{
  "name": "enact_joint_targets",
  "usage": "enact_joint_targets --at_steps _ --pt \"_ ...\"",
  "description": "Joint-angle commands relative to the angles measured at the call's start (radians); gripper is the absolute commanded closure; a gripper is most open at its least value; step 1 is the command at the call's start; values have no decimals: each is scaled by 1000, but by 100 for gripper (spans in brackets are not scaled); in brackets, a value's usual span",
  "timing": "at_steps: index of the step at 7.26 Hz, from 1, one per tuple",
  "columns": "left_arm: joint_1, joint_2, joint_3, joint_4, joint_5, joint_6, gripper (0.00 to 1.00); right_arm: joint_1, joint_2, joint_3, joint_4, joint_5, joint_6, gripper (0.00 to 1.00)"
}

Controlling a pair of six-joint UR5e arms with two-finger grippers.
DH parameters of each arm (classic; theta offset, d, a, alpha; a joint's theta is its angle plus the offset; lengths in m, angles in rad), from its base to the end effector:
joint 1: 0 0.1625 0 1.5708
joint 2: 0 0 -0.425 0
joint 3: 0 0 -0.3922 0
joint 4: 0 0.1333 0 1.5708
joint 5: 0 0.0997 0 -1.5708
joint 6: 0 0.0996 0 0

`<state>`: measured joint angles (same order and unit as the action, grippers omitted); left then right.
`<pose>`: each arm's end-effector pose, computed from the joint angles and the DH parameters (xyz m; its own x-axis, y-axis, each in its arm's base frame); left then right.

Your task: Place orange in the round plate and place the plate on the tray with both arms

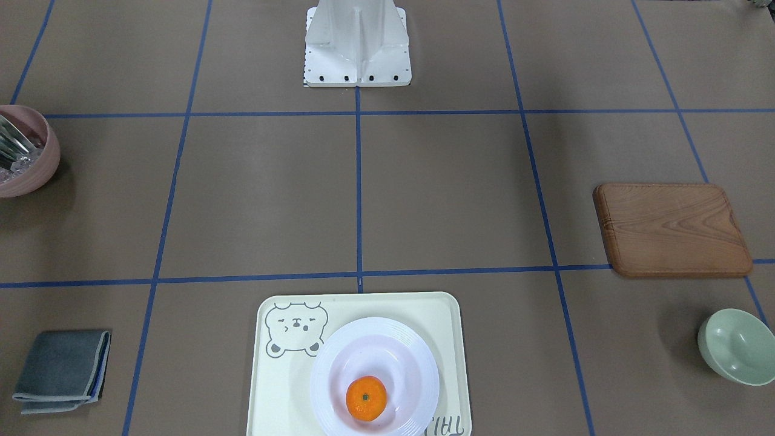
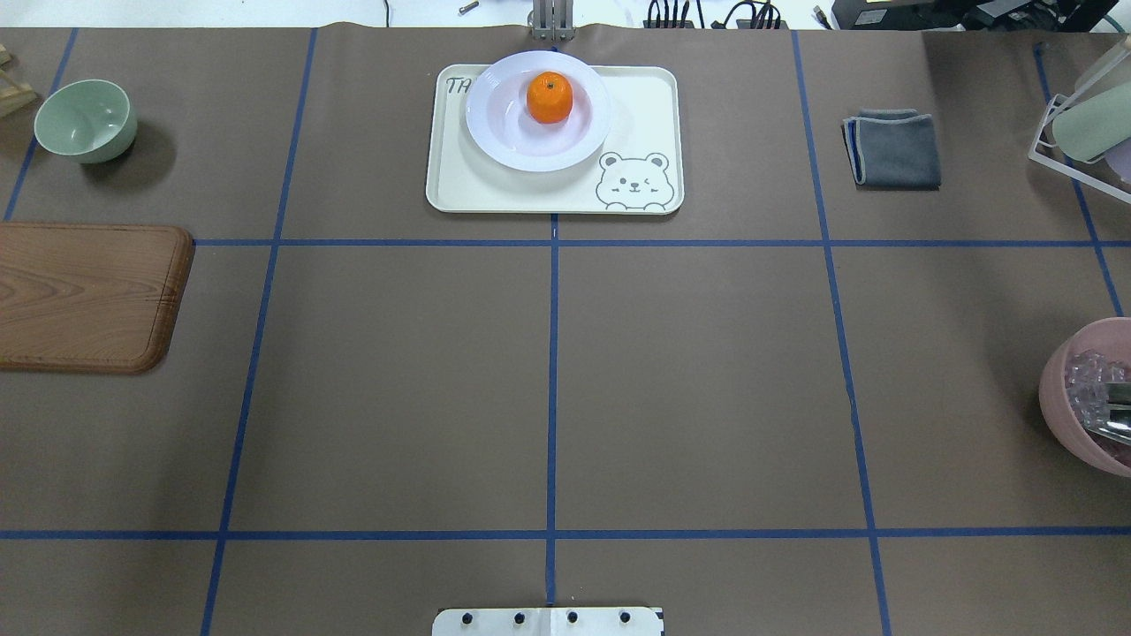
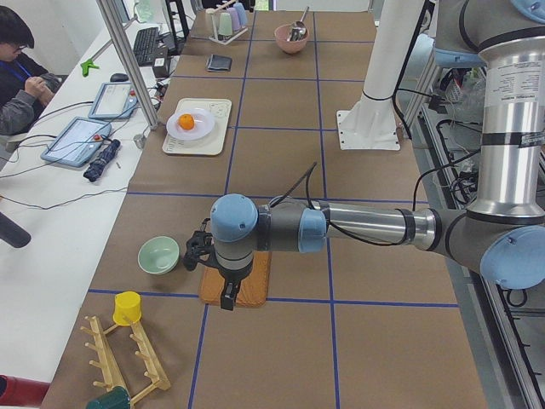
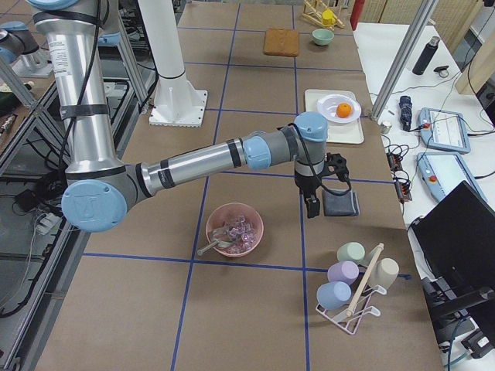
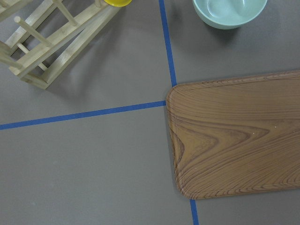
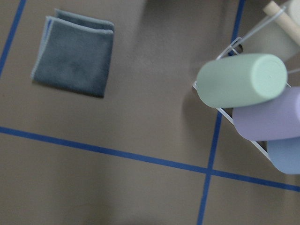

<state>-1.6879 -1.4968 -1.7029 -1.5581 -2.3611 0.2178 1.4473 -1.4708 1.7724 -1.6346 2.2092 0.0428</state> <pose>-0.1162 -0.4524 0.6290 0.7112 0.1654 -0.6833 -0.0379 0.9795 0.1977 0.0078 -0.5377 0.5231 0.7841 -0.1967 0.5887 0.0863 0.9738 0.2106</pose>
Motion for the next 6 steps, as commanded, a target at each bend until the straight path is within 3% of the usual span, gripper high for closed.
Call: enact_joint_targets --at_steps 1,3,6 --pt "1 151 11 -196 -15 -4 2 94 -115 5 -73 3 -194 0" --pt "1 184 31 -284 -15 -15 2 110 -150 2 -73 -2 -205 0" --pt "4 168 19 -191 6 -3 2 110 -212 -8 -68 0 -201 0"
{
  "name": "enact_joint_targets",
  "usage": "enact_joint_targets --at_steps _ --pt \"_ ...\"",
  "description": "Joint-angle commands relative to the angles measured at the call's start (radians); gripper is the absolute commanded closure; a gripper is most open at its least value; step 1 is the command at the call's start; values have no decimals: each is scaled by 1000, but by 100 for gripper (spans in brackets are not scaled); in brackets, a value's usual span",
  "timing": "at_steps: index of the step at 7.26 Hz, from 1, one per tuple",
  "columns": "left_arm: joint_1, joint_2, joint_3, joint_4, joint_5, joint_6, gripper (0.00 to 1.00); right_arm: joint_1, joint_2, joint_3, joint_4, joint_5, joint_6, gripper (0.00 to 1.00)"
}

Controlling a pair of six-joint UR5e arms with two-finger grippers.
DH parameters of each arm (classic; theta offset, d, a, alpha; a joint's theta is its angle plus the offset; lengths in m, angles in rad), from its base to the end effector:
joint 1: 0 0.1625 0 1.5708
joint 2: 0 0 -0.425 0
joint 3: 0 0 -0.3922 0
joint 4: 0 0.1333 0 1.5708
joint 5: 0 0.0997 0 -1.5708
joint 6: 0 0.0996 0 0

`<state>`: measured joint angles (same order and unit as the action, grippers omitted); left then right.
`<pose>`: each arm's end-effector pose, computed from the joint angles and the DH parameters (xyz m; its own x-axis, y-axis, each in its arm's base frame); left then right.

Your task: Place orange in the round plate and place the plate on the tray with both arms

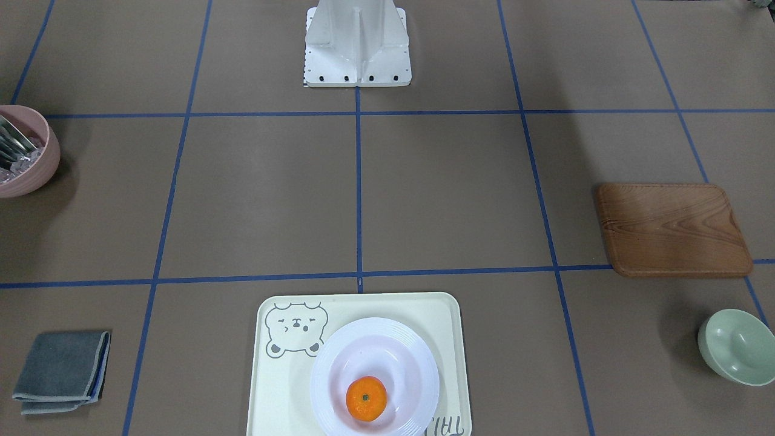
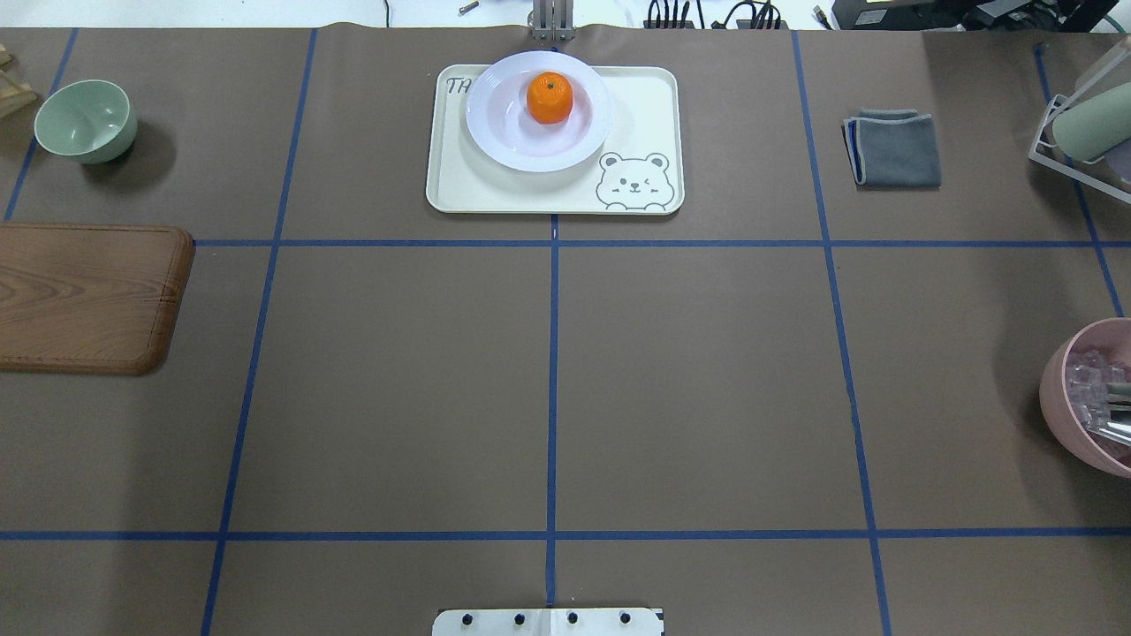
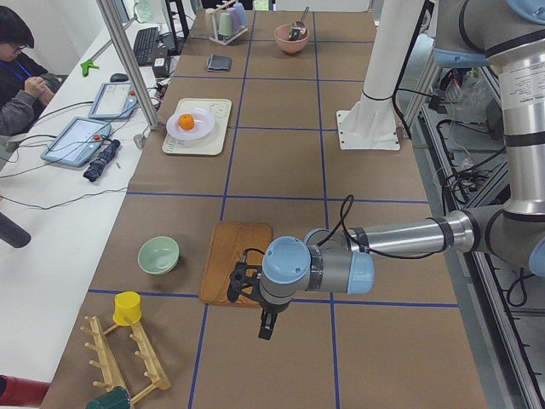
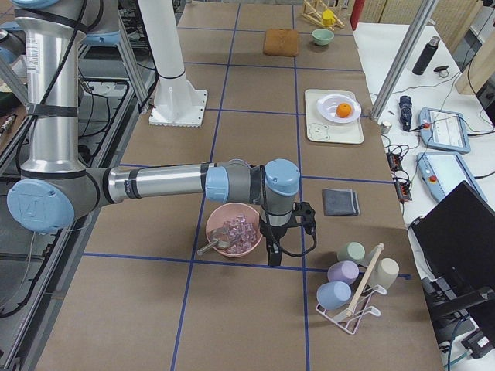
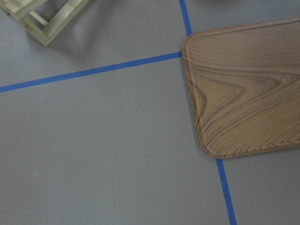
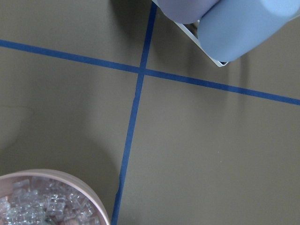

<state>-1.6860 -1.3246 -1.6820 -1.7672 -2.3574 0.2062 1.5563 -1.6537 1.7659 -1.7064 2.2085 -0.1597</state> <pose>-0.1071 -0.3791 0.6916 0.7151 0.1658 -0.6791 -0.0324 0.9783 0.2047 0.0674 -0.4534 0.6245 0.7911 -0.1567 0.5913 0.1421 0.9873 0.0715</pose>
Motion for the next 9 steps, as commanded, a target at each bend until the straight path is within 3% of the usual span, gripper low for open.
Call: enact_joint_targets --at_steps 1,2,6,9 --pt "3 -4 -17 19 3 10 2 2 -67 -5 83 7 5 0" --pt "2 -2 -16 19 -9 10 2 2 -107 -5 150 10 8 0" --pt "-3 16 -15 12 -56 10 2 5 -130 -2 157 100 11 0" --pt "-3 16 -12 8 -62 10 2 5 -132 -5 157 97 3 0"
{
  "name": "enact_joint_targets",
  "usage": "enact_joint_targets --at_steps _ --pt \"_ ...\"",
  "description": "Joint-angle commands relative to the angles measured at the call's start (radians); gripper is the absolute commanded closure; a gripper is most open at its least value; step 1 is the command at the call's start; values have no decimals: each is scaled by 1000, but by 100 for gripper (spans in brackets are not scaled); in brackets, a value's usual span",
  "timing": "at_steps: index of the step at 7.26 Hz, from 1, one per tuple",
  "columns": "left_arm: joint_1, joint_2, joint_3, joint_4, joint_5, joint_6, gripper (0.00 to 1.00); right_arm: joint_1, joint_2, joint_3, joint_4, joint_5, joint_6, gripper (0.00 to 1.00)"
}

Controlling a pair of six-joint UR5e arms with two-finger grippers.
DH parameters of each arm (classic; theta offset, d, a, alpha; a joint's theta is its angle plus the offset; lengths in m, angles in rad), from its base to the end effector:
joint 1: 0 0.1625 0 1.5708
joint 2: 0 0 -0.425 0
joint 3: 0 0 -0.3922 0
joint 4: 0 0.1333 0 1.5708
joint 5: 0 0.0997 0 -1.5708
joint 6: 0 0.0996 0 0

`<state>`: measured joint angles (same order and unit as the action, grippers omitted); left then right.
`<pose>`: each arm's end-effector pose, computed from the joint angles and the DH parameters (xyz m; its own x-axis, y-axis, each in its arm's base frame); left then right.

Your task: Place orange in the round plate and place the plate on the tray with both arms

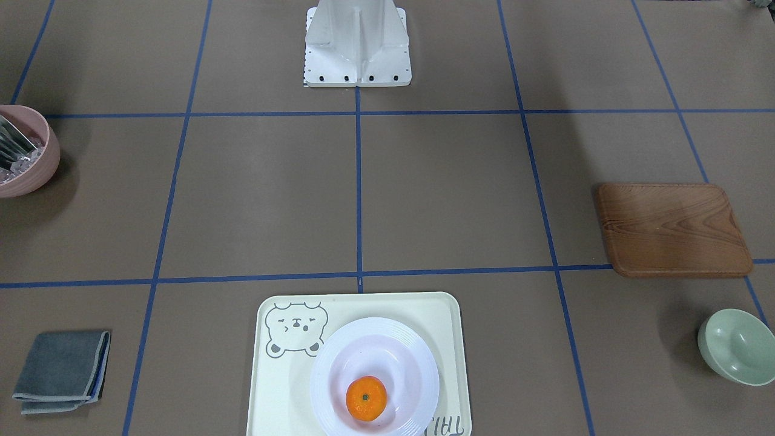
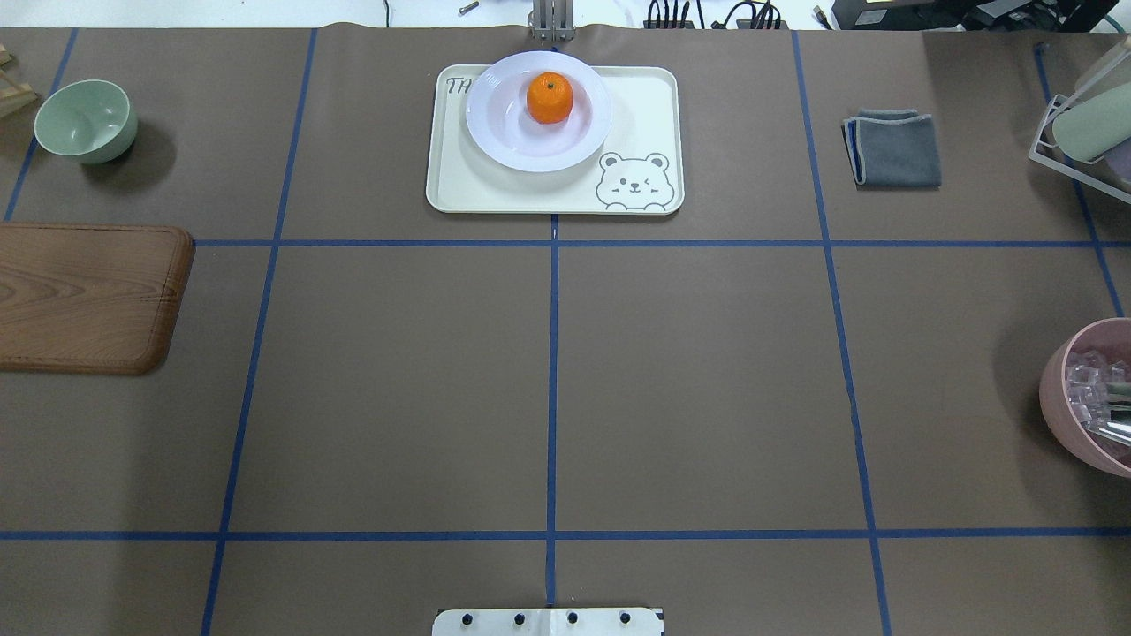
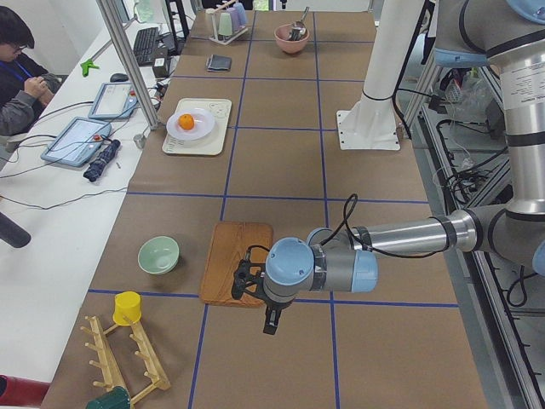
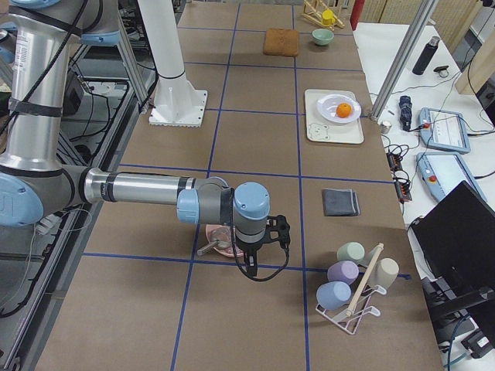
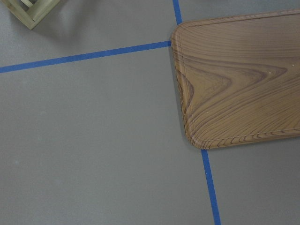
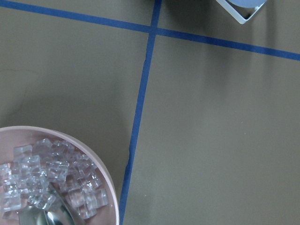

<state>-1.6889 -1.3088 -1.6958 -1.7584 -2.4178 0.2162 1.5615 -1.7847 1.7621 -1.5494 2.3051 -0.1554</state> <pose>-0.1032 -0.3718 0.6874 0.6719 0.1733 -0.7201 -0.0271 0.9773 0.2099 0.0628 -0.4021 0.6607 0.7319 -0.1608 0.6622 0.1241 0.9870 0.1025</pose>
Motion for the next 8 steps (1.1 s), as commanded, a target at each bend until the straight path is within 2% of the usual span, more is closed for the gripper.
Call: enact_joint_targets --at_steps 1,8 --pt "-2 2 1 -1 3 0 2 0 -1 -3 0 0 -1 0" --pt "0 20 7 -1 8 -1 2 0 -4 -9 0 2 -1 0"
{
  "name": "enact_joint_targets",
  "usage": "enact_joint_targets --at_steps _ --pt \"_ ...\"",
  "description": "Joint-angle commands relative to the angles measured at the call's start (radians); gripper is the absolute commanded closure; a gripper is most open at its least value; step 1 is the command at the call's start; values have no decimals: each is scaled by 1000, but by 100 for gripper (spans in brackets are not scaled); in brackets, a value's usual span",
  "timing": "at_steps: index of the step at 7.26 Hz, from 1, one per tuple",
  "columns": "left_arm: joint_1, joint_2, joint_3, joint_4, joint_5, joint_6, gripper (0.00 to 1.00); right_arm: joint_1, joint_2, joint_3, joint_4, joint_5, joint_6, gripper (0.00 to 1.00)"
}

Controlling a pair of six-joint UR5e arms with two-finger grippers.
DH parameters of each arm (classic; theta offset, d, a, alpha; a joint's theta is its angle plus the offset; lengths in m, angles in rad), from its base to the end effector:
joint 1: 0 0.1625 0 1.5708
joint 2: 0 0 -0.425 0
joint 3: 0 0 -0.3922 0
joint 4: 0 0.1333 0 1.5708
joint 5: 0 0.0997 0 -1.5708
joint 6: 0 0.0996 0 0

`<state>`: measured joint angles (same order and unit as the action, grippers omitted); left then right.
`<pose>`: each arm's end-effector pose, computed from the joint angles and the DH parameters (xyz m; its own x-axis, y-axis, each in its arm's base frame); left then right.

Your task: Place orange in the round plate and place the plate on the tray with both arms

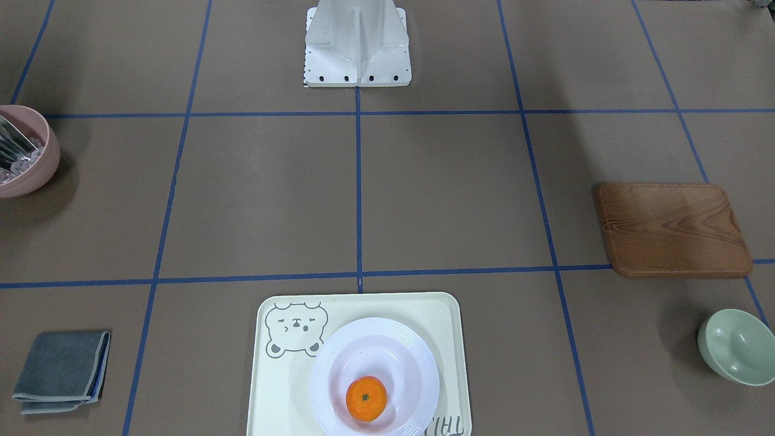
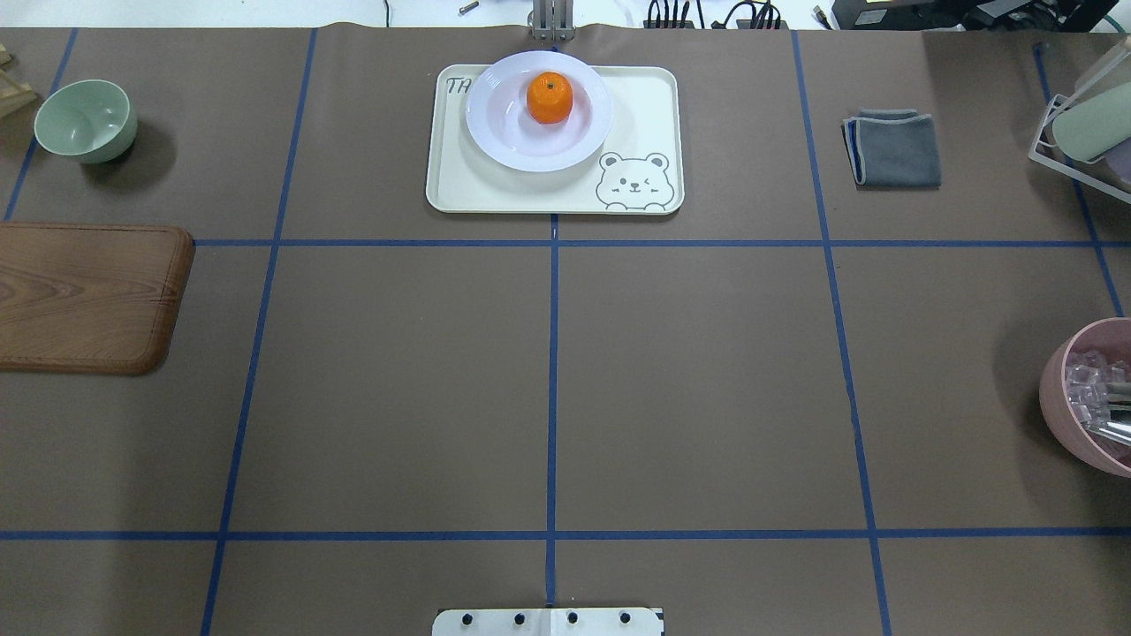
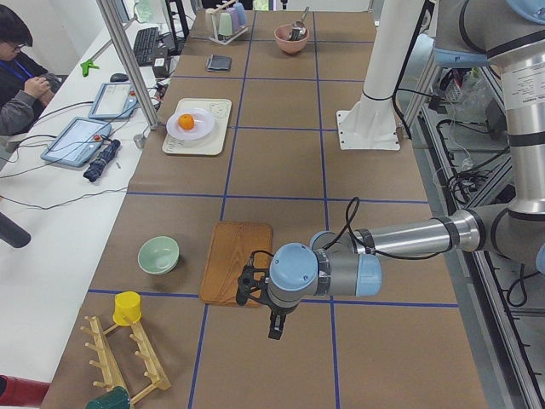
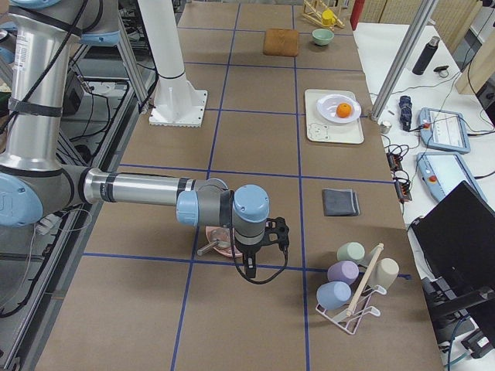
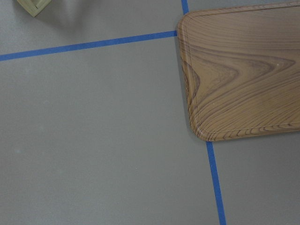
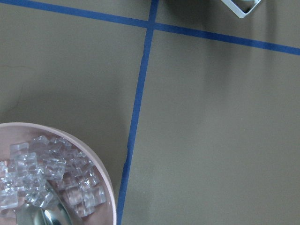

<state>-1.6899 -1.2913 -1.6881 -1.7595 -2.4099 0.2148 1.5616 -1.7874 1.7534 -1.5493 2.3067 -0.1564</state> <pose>-0.1029 -0.3616 0.6982 0.6758 0.1531 -0.7210 -0.0259 0.9825 0.1844 0.0628 -0.4000 0.6660 0.7308 -0.1542 0.6650 0.1246 0.9879 0.0922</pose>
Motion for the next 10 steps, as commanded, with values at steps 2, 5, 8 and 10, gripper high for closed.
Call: enact_joint_targets --at_steps 2,5,8,10 --pt "1 4 1 0 0 0 2 0 -1 -2 0 0 0 0" --pt "1 6 -1 0 0 0 2 0 0 -2 0 0 1 0" --pt "1 15 -8 0 0 0 2 0 -1 -8 0 0 0 0" --pt "-1 15 -10 0 0 0 2 0 -1 -20 0 0 -2 0"
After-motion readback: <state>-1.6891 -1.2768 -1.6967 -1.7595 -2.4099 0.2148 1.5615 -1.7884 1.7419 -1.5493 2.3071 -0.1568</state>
